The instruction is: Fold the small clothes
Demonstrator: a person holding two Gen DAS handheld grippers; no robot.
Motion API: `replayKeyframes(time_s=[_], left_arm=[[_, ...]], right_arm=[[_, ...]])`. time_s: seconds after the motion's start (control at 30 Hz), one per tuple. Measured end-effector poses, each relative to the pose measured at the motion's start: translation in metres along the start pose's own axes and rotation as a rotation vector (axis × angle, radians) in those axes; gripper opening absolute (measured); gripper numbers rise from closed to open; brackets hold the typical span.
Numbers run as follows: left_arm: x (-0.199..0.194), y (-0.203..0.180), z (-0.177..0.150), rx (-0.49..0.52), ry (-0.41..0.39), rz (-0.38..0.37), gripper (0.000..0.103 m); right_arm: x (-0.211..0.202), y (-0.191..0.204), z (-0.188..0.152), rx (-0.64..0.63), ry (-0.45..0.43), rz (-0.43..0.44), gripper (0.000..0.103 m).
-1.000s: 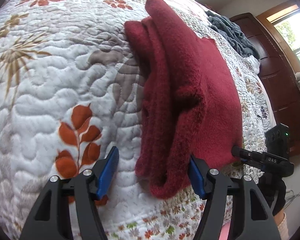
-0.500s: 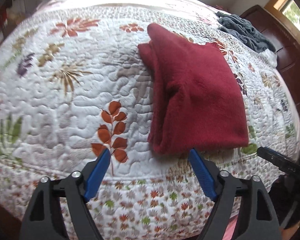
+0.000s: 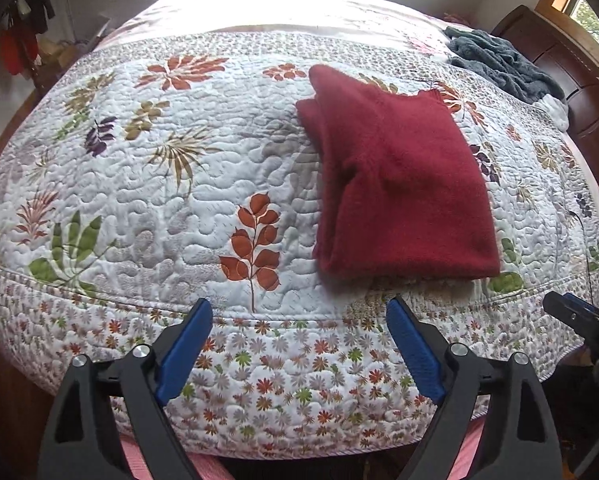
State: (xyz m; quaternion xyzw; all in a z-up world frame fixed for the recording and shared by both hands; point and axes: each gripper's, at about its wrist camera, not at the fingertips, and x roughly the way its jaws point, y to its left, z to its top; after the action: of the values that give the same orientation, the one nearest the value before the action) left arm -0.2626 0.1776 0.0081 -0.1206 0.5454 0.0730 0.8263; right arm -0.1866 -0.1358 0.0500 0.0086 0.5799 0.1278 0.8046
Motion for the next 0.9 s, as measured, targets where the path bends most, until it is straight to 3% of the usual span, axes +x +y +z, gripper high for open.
replayKeyframes(time_s=[0.3,0.9], left_arm=[[-0.029,-0.015,0.000,0.046,-0.037,0.046,0.093],[-0.071,-0.026,0.002,0.065,-0.092,0.065,0.093]], right_arm=[[-0.031,0.017,-0.002,-0.039,-0.017,-0.096,0.098],[-0.077,0.041,0.001,-0.091,-0.103,-0.149,0.099]])
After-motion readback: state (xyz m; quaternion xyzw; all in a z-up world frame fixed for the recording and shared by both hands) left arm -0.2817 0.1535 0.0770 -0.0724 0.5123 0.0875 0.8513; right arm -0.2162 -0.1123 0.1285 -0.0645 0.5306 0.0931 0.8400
